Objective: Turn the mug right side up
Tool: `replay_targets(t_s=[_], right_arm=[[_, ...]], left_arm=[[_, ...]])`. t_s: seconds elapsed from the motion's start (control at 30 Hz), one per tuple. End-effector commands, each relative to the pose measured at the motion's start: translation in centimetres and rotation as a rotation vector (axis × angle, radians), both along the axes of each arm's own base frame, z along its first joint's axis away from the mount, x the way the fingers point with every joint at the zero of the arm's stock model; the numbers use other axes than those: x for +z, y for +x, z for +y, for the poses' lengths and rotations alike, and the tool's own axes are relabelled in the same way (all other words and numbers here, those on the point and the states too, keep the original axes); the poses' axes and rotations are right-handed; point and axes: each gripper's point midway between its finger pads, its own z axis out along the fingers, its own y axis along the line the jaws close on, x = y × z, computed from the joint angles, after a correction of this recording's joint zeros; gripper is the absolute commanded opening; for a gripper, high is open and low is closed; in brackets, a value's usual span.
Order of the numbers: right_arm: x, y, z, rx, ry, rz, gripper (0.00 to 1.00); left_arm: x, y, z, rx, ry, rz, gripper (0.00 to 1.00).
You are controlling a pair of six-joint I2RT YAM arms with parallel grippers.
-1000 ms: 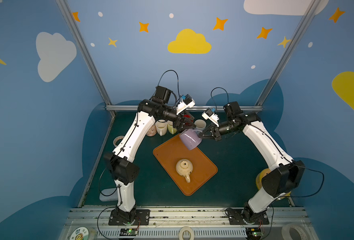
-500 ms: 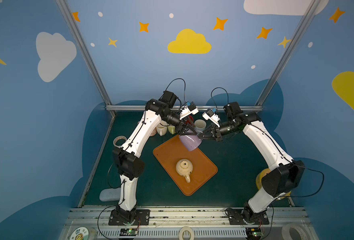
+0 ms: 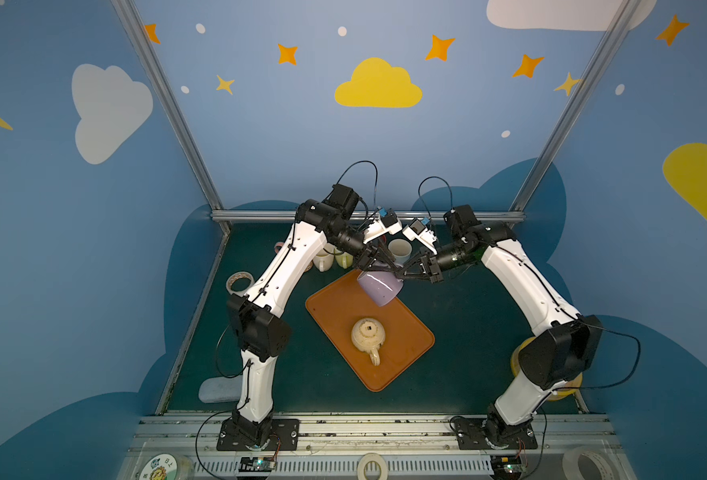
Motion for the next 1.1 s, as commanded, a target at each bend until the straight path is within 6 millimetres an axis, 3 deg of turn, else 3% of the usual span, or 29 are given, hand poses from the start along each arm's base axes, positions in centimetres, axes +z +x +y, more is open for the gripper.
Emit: replay_targets(t_s=[0.0,0.3,0.9,1.07], right_arm=[[3.0,0.3,0.1,0.023,0.103,-0.067,0.00],[2.9,0.5,0.2,0.015,0.104,-0.065,0.00],[1.9,0.6,0.9,0.019,0.103,-0.041,0.00],[1.2,1.2,1.0,-0.004,0.077,-0.036,0.00]], left_arm=[[-1.8,-0.5,0.1,-0.004,0.053,0.059,0.46],[-3.1,-0.9,0.3,-0.003,0.087,0.080,0.48],[-3.9,-0.8,-0.5,-0.016,0.107,0.062,0.04],[-3.9,-0.5,-0.7,-0.001,0.112,0.058,0.04]])
